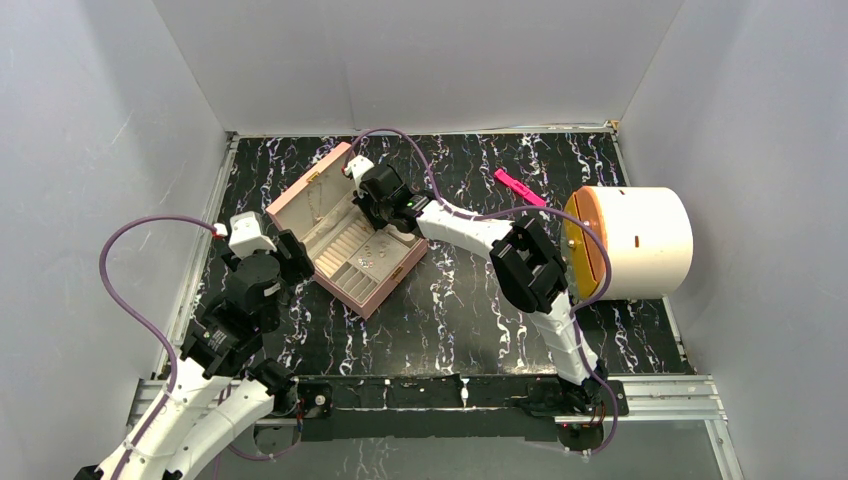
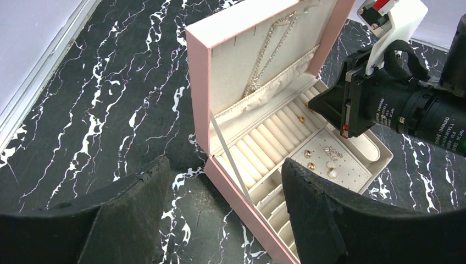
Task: Organize the mixed jewelry
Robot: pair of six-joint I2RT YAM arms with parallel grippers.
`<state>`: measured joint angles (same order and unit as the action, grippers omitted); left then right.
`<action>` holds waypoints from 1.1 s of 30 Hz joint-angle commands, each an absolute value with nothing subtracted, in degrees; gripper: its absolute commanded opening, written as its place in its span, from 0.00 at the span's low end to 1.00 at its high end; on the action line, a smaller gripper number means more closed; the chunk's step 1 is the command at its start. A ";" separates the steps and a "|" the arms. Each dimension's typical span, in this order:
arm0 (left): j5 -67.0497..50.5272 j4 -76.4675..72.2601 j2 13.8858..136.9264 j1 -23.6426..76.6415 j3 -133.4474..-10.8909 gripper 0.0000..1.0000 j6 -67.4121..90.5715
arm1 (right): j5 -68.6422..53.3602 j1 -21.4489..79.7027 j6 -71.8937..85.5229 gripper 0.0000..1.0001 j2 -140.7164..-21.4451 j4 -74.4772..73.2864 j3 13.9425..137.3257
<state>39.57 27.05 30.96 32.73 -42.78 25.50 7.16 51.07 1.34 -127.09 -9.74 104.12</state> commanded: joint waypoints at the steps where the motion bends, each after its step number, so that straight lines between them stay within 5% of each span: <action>1: 39.94 26.10 31.31 32.26 -42.95 0.72 25.03 | 7.40 50.87 1.22 0.03 -128.04 -10.88 106.41; 11: 39.89 26.05 31.37 32.17 -42.97 0.72 24.98 | 7.82 50.84 1.71 0.06 -126.12 -9.31 105.58; 21: 38.98 25.40 32.42 31.99 -42.88 0.72 24.87 | 6.95 50.86 5.84 0.25 -118.34 -6.12 105.87; 33: 22.72 26.07 39.11 31.99 -52.24 0.74 16.98 | 7.74 50.83 11.66 0.51 -89.19 -8.22 77.38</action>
<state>30.74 26.39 33.98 32.34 -44.77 22.55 6.92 51.07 8.80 -98.15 -7.84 86.61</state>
